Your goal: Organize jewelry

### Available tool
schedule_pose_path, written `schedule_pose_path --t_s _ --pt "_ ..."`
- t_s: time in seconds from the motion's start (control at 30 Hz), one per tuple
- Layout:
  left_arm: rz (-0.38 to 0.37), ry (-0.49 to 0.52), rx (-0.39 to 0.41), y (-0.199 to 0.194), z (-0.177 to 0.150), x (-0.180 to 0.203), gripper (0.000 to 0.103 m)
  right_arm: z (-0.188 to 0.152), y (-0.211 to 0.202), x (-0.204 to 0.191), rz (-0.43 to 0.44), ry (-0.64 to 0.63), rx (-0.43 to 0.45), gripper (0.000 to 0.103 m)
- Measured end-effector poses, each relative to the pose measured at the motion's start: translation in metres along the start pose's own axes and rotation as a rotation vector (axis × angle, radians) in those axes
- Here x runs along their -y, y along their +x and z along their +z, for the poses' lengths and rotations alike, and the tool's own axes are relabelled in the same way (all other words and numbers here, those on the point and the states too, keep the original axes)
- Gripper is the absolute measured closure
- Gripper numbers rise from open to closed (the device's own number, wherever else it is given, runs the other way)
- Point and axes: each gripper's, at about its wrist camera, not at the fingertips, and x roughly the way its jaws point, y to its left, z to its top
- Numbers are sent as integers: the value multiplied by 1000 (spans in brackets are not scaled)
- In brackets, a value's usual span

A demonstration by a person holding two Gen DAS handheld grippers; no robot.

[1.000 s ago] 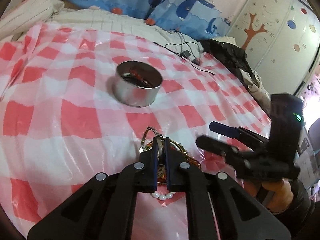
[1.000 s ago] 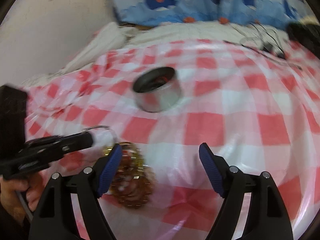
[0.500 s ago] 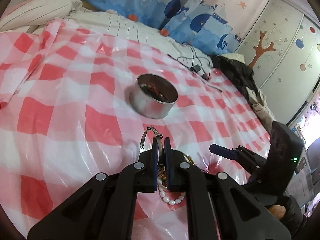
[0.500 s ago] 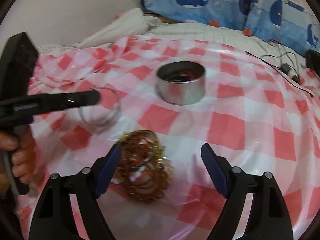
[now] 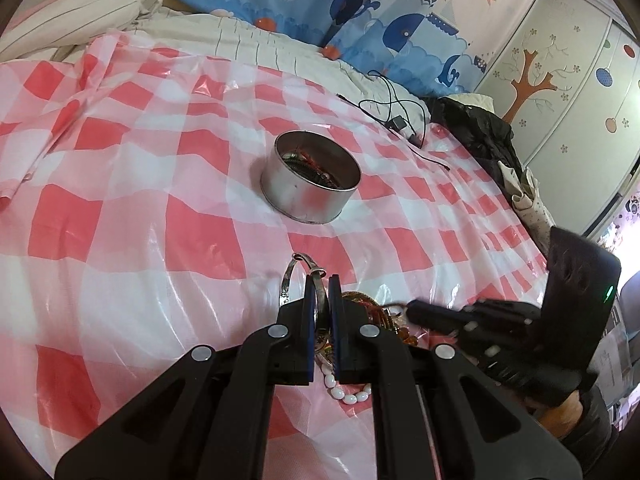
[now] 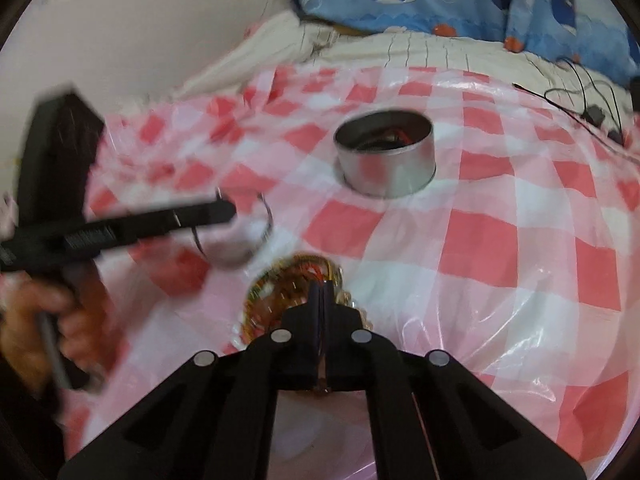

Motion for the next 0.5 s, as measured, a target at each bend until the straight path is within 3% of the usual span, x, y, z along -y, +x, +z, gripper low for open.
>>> schedule_pose_path --t_s 0.17,0.27,0.33,0.43,0.5 --pt "0 4 -4 2 0 1 97 12 -30 15 100 91 149 101" --pt "-1 11 -7 2 -1 3 97 17 -38 22 82 121 187 101" --pt "1 16 -11 4 -2 3 97 18 -32 26 7 118 151 101" --pt "3 21 -18 6 -4 5 97 15 -14 32 -198 96 47 100" --pt "4 25 -21 6 -4 6 97 14 -9 36 -285 92 15 100"
